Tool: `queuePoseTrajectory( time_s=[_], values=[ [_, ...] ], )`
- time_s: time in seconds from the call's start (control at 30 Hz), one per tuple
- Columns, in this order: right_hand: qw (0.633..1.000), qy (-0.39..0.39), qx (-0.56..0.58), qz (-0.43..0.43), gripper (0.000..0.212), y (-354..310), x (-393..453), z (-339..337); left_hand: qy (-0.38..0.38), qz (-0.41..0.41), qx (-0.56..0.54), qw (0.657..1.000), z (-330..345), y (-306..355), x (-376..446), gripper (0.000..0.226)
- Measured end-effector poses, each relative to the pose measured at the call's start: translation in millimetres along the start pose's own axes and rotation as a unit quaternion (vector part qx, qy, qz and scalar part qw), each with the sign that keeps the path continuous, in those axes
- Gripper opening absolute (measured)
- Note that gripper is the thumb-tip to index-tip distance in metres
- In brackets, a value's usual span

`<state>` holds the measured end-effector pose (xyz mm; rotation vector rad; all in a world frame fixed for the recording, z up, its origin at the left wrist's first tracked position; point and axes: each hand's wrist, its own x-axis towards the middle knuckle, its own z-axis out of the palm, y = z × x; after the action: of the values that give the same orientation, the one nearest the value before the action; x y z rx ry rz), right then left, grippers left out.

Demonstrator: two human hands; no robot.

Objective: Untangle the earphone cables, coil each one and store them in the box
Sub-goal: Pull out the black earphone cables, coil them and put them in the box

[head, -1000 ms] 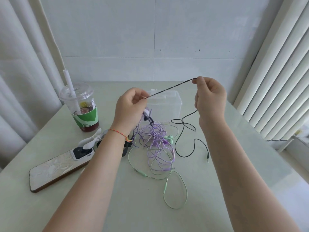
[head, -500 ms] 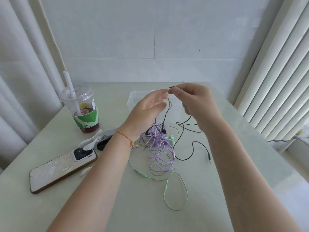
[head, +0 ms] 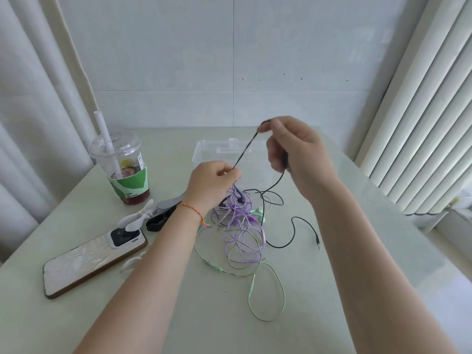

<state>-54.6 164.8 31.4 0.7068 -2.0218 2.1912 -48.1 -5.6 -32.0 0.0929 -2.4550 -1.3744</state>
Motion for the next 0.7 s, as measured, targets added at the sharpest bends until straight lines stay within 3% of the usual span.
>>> queuePoseTrajectory(
  time_s=[0.17, 0.33, 0.43, 0.6, 0.7],
  values=[
    [0.997, 0.065, 0.019, -0.025, 0.02, 1, 2, -5, 0.062, -0.032, -0.063, 0.996, -4, -17, 4, 0.009],
    [0.993, 0.11, -0.032, 0.034, 0.021, 5, 4, -2, 0.141, 0.089, -0.183, 0.969, -17, 16, -1, 0.011],
    [0.986, 0.14, -0.051, 0.071, 0.024, 6, 5, -3, 0.077, 0.075, -0.207, 0.972, -17, 19, -2, 0.006],
    [0.987, 0.151, -0.041, 0.036, 0.015, 2, 3, -2, -0.053, 0.016, -0.086, 0.995, -10, -2, 0, 0.009],
    [0.989, 0.144, 0.017, 0.012, 0.016, -1, 1, -2, -0.104, 0.017, 0.058, 0.993, -8, -8, 0, 0.001]
  ],
)
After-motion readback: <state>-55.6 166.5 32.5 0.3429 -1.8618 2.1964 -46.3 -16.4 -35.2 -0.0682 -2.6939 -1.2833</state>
